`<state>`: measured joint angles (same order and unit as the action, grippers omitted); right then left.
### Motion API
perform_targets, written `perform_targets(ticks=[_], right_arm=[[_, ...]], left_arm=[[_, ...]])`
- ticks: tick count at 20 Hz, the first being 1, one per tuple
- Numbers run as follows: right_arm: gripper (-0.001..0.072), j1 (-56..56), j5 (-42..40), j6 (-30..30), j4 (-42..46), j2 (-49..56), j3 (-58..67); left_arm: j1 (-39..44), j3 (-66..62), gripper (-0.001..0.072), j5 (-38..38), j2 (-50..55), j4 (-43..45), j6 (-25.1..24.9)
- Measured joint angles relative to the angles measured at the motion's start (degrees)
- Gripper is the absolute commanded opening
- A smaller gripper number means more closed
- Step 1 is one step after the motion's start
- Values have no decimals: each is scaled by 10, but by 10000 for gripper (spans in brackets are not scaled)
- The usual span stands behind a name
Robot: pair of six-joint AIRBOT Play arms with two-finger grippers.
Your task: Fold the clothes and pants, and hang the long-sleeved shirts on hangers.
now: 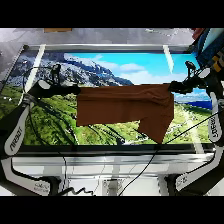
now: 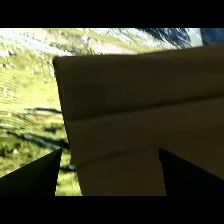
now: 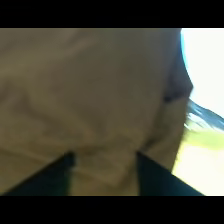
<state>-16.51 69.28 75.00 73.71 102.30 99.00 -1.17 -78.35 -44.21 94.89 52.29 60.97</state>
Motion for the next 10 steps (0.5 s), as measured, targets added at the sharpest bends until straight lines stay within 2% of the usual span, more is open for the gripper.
perform_targets(ticks=[1,3,6,10], right_arm=[[301,-1,18,1,21,-11,3],[195,-12,59,-2,51,-36,7],[192,-55,133,-22,61,-74,-4],[190,-151,208,-55,-11,-141,-121]], left_arm=[[-8,0,658,-26,-14,5,1],[-27,0,636,-85,-53,31,1],[-57,0,637,-155,-126,79,3],[-90,0,637,-201,-219,111,4]])
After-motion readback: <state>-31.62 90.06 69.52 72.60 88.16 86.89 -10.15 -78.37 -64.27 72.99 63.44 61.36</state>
